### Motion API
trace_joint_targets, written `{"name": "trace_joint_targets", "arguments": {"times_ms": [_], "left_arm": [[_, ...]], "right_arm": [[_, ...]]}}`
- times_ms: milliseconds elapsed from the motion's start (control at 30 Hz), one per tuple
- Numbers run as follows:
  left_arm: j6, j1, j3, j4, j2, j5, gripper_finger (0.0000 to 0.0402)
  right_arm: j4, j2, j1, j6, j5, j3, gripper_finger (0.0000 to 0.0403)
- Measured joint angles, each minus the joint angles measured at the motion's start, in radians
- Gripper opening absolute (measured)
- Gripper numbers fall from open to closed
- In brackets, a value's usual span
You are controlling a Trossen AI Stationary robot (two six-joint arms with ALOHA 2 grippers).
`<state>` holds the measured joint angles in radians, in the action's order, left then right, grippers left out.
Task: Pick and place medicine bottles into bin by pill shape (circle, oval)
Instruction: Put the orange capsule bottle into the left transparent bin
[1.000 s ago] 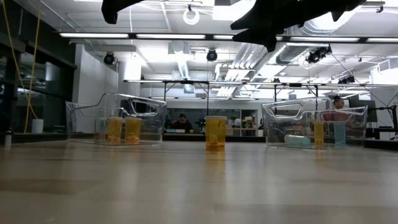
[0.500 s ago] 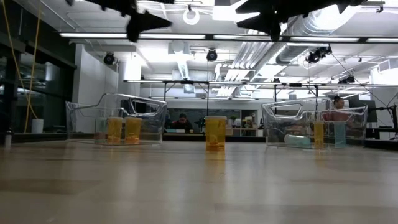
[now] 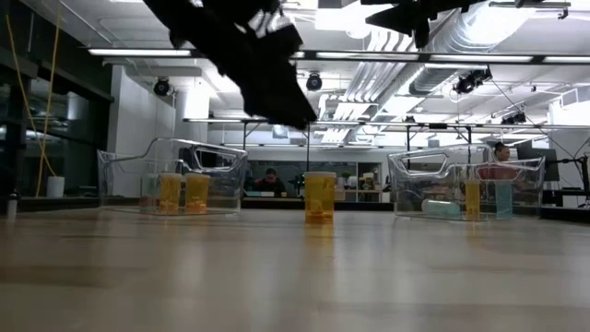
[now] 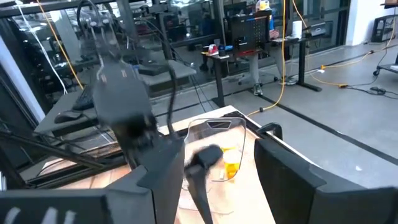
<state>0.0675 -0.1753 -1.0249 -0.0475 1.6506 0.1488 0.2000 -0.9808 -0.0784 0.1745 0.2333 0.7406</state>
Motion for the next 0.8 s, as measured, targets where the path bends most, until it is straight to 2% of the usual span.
{"name": "trace_joint_targets", "arguments": {"times_ms": [367,567,700,800], "left_arm": [[-0.053,0.000,-0.007,0.158,0.201,-0.006,0.0257],[-0.053,-0.002,-0.006,0.149,0.226,0.001,0.0257],[-0.054,0.000,-0.008,0.161,0.225,0.066,0.0257],[-0.054,-0.002,-0.007,0.164,0.225,0.067,0.0257]], "right_arm": [[-0.004,-0.001,0.000,0.008,0.000,0.000,0.0188],[-0.004,-0.001,0.000,0.011,0.000,0.000,0.0188],[-0.003,-0.001,0.000,0.011,0.000,0.000,0.0188],[-0.003,-0.002,0.000,0.011,0.000,0.000,0.0188]]}}
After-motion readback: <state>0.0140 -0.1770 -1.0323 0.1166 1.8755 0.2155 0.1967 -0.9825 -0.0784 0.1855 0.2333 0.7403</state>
